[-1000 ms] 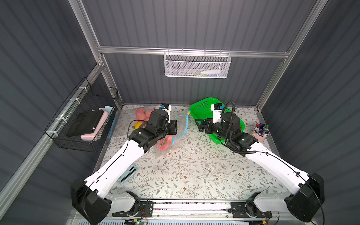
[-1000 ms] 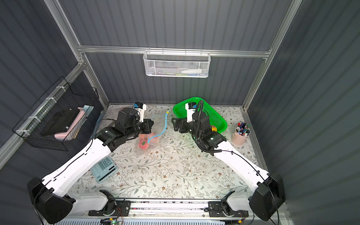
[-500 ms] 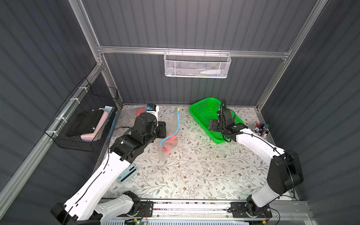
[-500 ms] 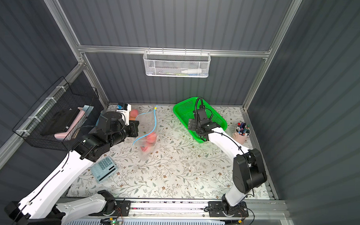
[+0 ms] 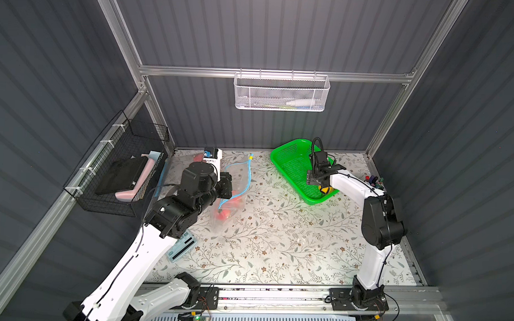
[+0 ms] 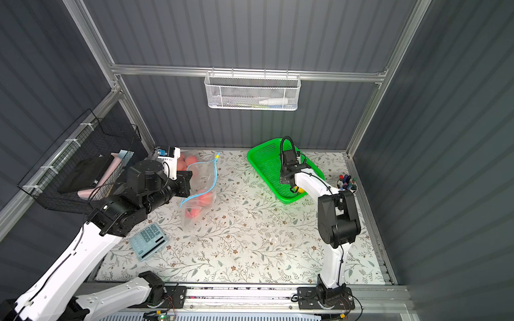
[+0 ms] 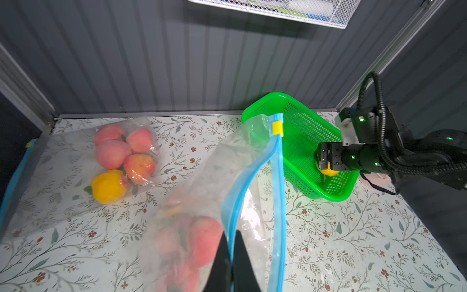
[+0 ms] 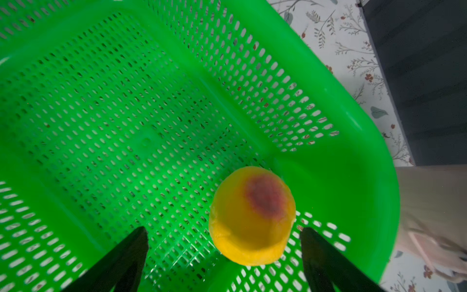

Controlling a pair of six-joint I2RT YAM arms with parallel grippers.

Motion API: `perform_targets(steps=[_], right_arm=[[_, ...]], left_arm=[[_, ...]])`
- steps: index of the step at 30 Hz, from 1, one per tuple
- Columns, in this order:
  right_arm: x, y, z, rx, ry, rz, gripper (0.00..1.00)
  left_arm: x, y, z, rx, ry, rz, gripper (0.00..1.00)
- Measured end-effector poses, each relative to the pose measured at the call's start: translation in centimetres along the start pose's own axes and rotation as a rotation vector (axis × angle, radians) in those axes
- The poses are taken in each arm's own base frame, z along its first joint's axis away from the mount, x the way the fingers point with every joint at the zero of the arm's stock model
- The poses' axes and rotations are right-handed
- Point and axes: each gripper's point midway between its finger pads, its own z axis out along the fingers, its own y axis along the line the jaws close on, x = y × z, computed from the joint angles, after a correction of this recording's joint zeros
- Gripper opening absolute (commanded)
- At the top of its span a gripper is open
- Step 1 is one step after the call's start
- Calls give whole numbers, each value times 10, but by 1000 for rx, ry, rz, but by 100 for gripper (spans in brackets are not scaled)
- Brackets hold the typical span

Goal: Place the peach in a zip-top bag and seal the zipper
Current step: Pick up the peach from the basket.

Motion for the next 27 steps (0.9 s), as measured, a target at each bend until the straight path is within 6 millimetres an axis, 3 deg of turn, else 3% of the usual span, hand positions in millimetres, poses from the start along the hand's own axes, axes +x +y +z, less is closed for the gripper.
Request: perform_targets(steps=[7,12,18,24,27], right_arm=[[19,-11,26,86,76,-86,89],[19,-17,33,123,90,-135,84],[15,-17,38,131,101,-149,65],[11,-13,34,97,94,-124,62],[4,-11,21,50,62,-94,62]], left_arm=[[54,-22,69,100,198,-72,0],[93,-27,95,129,321,-122,0],[92,-32,100,151,319,-149,0],[91,-33,100,154,316,-151,0],[91,-33,100,155,313,-151,0]])
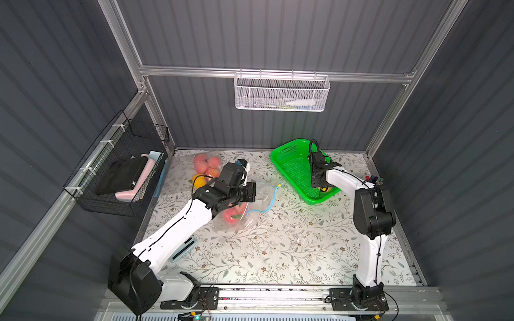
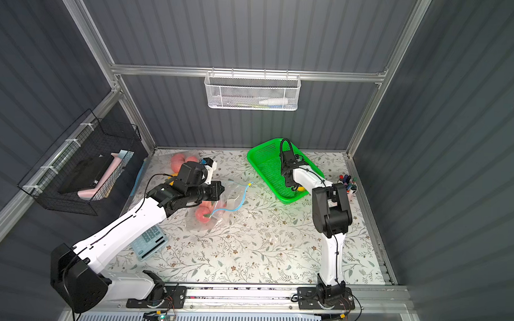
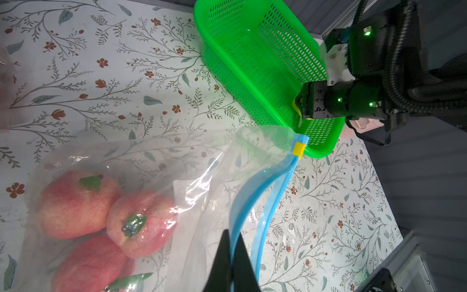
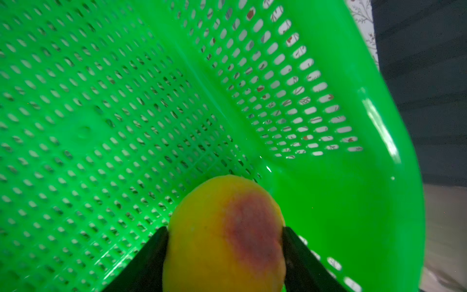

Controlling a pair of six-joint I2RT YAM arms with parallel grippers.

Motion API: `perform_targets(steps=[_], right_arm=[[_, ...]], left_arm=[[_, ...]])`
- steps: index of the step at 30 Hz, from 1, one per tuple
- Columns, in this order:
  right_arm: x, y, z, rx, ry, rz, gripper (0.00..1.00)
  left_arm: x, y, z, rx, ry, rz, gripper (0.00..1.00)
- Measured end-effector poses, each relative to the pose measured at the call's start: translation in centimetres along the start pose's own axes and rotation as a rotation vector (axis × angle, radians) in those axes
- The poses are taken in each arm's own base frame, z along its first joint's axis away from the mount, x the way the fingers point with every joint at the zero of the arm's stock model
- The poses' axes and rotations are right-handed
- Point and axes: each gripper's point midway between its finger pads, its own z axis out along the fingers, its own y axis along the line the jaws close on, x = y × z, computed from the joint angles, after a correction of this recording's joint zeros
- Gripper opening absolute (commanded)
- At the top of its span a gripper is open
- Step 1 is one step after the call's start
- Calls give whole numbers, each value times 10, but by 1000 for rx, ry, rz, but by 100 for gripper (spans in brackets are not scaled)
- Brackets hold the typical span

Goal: Place the peach in a zip-top bag and seal the zipper
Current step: Pick up the peach from the basket, then place the peach in the zipper food storage bag.

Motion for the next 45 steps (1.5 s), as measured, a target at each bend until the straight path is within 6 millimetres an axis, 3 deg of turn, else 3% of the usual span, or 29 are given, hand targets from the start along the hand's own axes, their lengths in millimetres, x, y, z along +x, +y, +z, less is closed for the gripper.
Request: perform_targets(steps=[6,12,20,28,31,34,45], right_arm=[[-27,-8,-65,-151,-158,104,61],[-34,-9,-139,-390,-330,168,61],[-16,22,-235,-860,-548,110,62],[20,78,-327,-1208,-701,-83,63],[26,92,-342,-1261,-722,-114,62],[30,102,-344,-1287,-723,-122,62],[56,135,-306,-1295,-631,-148,62]], left_arm=[[-1,0,2,2,-3,-4,0],[0,-1,4,10,-3,-15,0],[-2,-13,8,79,-3,-42,0],[1,-17,18,109,21,-53,0],[-1,-19,19,116,25,-56,0],[-6,-23,17,123,17,-54,0],[-15,-31,11,148,5,-57,0]])
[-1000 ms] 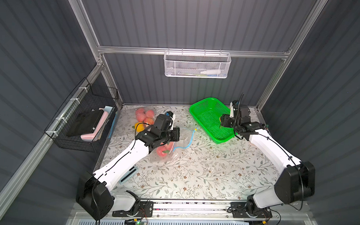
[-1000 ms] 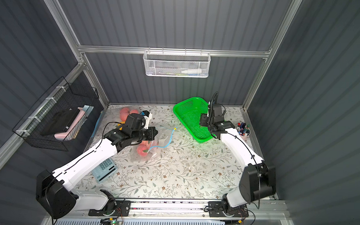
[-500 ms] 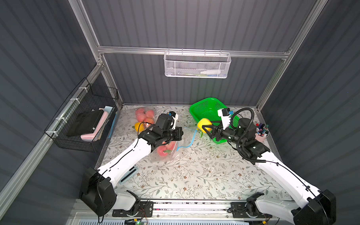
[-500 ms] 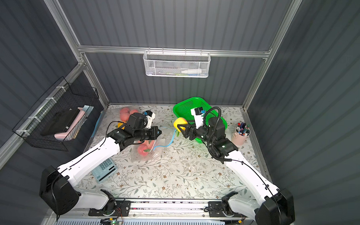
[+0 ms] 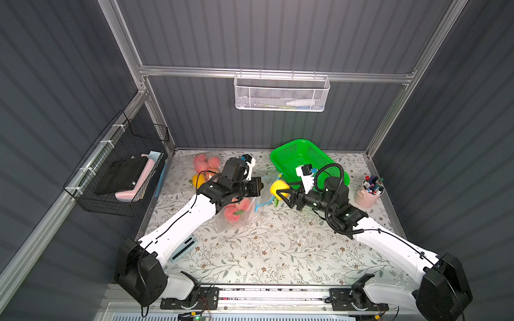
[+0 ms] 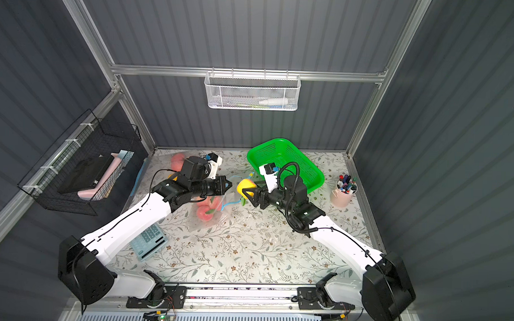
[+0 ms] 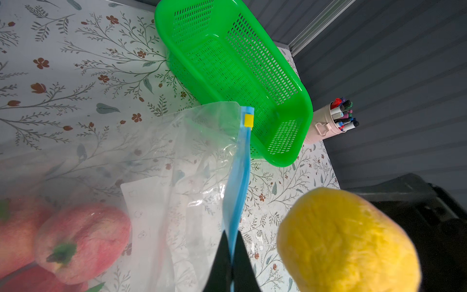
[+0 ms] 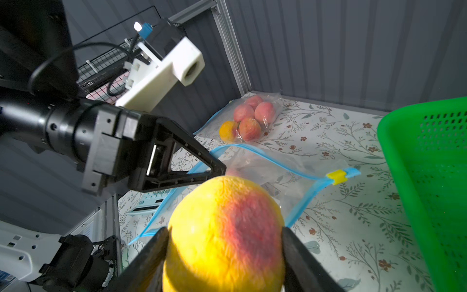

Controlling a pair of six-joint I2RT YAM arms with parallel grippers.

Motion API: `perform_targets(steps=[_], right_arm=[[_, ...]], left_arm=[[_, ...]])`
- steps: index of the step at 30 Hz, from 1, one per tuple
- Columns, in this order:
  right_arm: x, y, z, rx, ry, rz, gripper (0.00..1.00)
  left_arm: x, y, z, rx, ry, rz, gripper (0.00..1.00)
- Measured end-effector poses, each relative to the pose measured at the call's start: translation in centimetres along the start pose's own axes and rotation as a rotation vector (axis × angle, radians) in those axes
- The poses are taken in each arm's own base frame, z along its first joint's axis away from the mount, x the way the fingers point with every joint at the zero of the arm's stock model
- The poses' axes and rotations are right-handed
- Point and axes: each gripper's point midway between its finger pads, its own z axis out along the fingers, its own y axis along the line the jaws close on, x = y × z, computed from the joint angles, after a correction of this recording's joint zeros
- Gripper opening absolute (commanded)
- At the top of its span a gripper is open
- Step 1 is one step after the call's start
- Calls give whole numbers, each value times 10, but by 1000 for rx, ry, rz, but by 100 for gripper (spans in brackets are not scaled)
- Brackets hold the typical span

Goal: Place the peach in a zip-top bag and seal the zipper
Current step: Place the peach in the zipper food storage bag.

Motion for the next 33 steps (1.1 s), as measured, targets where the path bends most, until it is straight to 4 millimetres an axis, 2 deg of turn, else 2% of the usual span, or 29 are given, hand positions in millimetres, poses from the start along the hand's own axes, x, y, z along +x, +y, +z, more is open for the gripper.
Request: perform_targets(steps=[5,9,13,17,20,24,28,33], right_arm=[[21,-13,21,15,52,44,61],[27,-17,38,13,68,105,61],[20,-17,55,8,60,184,58],[2,-24,74,51,35,376,57],[2,-23,82,56,34,518,58],[12,-22,93,85,64,634,62],[23,-23,96,102,94,704,73],[20,-21,93,98,91,720,84]], left_arm=[[1,0,0,1,5,-2,0],[3,1,-2,-5,15,-5,0],[2,2,-6,-20,9,-6,0],[-3,0,-13,-22,-15,-1,0],[-4,0,-14,-25,-21,1,0],[-5,1,-14,-34,-28,2,0],[-9,2,-16,-42,-51,5,0],[-13,2,-18,-49,-69,8,0]])
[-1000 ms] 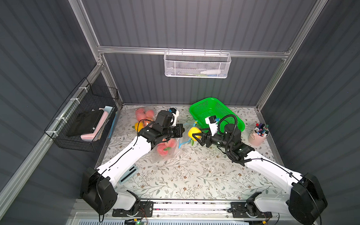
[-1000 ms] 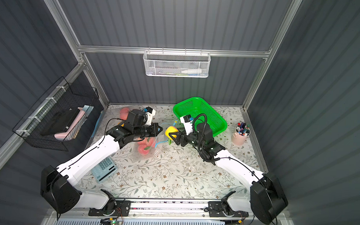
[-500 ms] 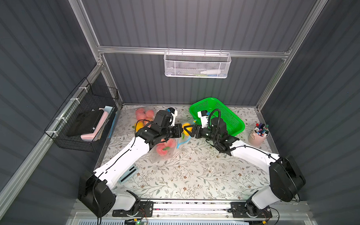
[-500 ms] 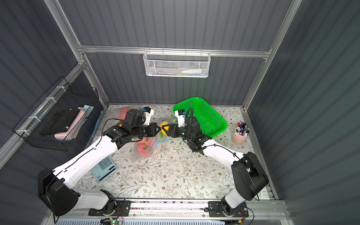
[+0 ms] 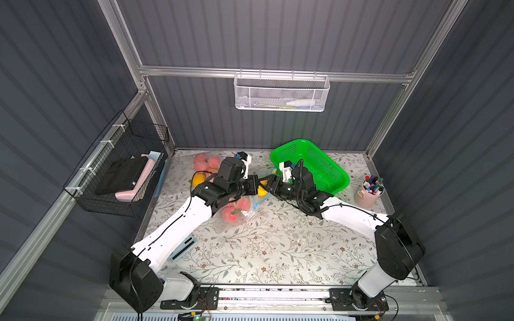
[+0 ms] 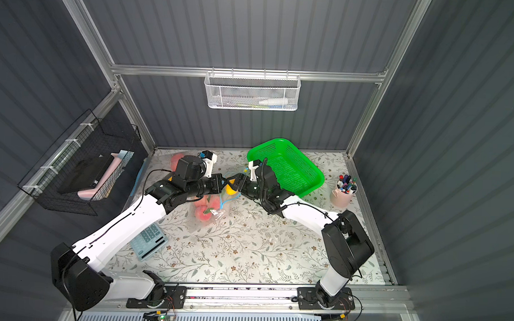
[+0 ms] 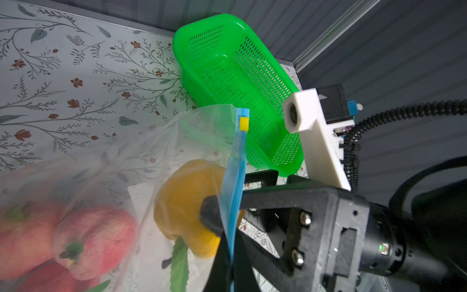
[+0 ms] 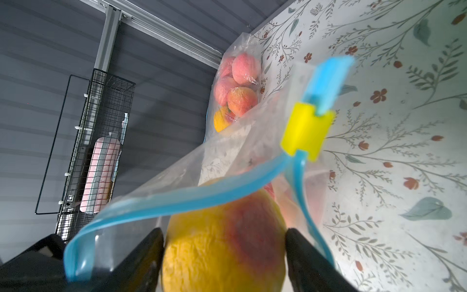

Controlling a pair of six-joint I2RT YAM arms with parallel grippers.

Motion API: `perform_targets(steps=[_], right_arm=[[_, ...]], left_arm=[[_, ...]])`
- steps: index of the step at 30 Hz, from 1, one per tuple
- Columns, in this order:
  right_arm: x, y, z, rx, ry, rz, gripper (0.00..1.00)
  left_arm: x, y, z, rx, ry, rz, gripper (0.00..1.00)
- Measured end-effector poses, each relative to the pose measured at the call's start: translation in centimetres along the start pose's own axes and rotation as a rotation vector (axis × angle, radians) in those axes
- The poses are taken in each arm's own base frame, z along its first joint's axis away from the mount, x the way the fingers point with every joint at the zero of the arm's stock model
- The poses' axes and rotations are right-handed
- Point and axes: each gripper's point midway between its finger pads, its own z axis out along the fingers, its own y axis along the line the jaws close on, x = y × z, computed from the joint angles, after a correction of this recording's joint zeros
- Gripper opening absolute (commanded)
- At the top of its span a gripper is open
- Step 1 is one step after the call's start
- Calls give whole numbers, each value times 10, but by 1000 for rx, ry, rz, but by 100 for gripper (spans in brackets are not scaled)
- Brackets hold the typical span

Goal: Place the peach in a zip-top bag and seal the zipper
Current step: Place the peach in the zipper food storage bag.

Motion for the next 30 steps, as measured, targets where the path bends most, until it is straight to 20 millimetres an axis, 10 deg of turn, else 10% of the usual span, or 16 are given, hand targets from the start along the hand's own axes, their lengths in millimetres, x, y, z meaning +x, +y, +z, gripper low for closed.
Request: perform_targets(steps=[16,23,30], right_arm=[[-25,28,-42,0,-124,-93,66],[-11,3,-27,70,-53,-134,48],[14,-9,-7,79,39,-128,61]], left_arm=[[-14,1,-8,-39,-46,23,0],[-14,1,-8,-40,-44,30,0],[-15,-2,-10,-25,-45,35,0]])
